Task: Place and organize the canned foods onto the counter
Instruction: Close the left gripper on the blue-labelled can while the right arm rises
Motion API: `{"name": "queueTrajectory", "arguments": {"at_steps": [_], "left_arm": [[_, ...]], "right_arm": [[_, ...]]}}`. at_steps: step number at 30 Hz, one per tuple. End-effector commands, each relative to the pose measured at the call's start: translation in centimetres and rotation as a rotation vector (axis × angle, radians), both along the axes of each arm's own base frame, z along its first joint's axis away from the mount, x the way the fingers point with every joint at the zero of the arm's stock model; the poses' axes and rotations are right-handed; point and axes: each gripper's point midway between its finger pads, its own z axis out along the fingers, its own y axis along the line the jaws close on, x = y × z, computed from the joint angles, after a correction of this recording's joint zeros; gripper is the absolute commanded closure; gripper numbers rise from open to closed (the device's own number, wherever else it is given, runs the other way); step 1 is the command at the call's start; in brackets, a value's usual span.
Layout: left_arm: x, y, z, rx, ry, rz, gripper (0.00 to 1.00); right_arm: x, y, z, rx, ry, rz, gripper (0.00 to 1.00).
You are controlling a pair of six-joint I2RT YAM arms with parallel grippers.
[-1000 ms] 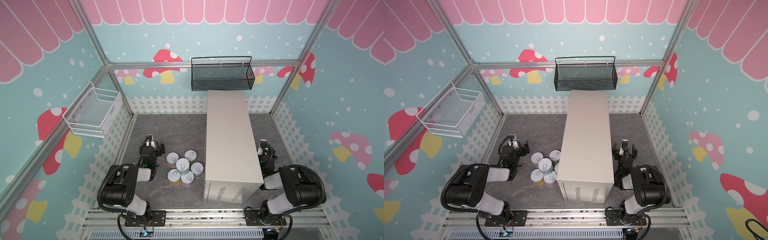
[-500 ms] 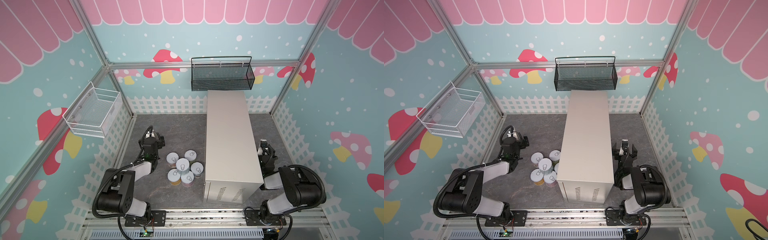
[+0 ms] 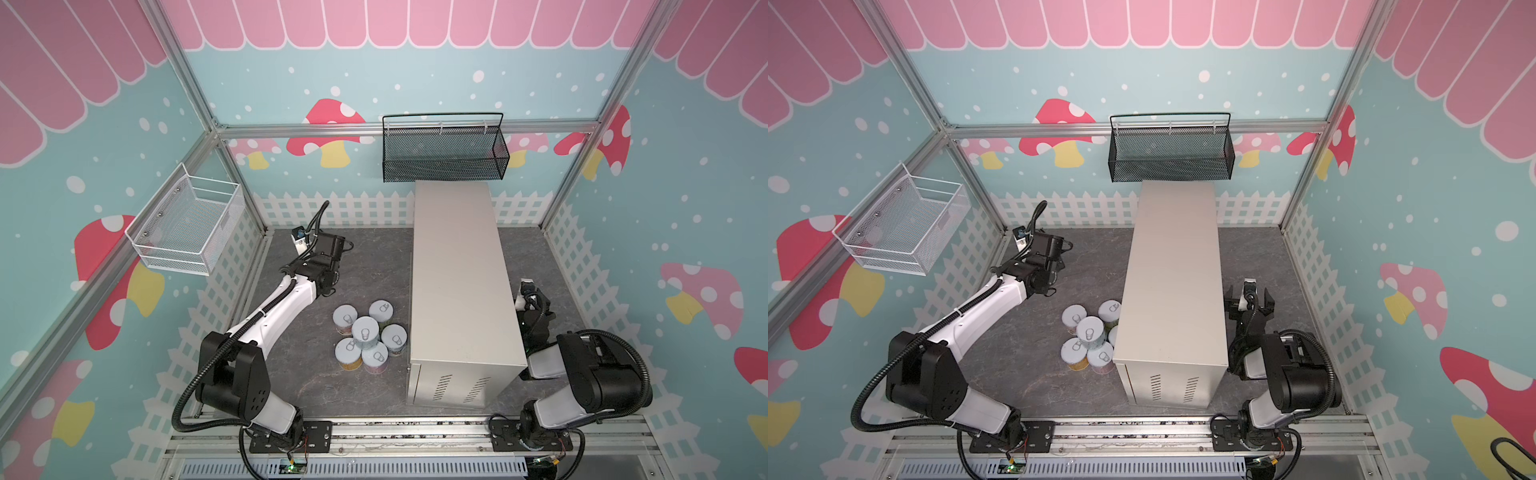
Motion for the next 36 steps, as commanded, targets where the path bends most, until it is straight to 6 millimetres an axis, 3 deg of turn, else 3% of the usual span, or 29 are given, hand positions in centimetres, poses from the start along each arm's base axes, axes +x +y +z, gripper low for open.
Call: {"name": "queueTrajectory", "arguments": {"at_steps": [1, 10, 14, 17, 22, 28, 32, 36], "left_arm": [[-3.5, -2.5, 0.2, -0.130, 0.078, -0.076, 0.01], [-9.5, -9.6, 0.1, -0.424, 0.239, -0.485, 0.01], [-12.3, -12.2, 0.0, -0.500, 0.271, -0.627, 0.01], [-13.9, -13.6, -0.2, -0.551, 0.298, -0.696, 0.01], [-15.3, -14.7, -1.7, -0.515, 0.389, -0.744, 0.01], [-15.5, -14.9, -3.5, -0.415, 0.458, -0.736, 0.01], [-15.4, -15.0, -4.2, -0.348, 0.478, -0.739, 0.01], [-15.0, -15.4, -4.2, -0.293, 0.484, -0.755, 0.01]], "right_arm": [[0.0, -0.3, 0.4, 0.016, -0.002, -0.016, 0.01], [-0.2, 0.1, 1.5, -0.006, -0.036, 0.009, 0.01], [0.2, -2.2, 3.3, 0.071, 0.004, -0.100, 0.01], [-0.4, -3.6, 6.2, 0.032, -0.040, -0.176, 0.01], [0.8, -4.7, 13.5, -0.007, 0.043, -0.220, 0.01], [-0.1, -4.2, 25.5, -0.011, 0.066, -0.192, 0.01], [-0.3, -1.8, 31.8, 0.021, 0.081, -0.047, 0.01], [0.0, 3.4, 36.1, 0.060, 0.115, 0.257, 0.00]]}}
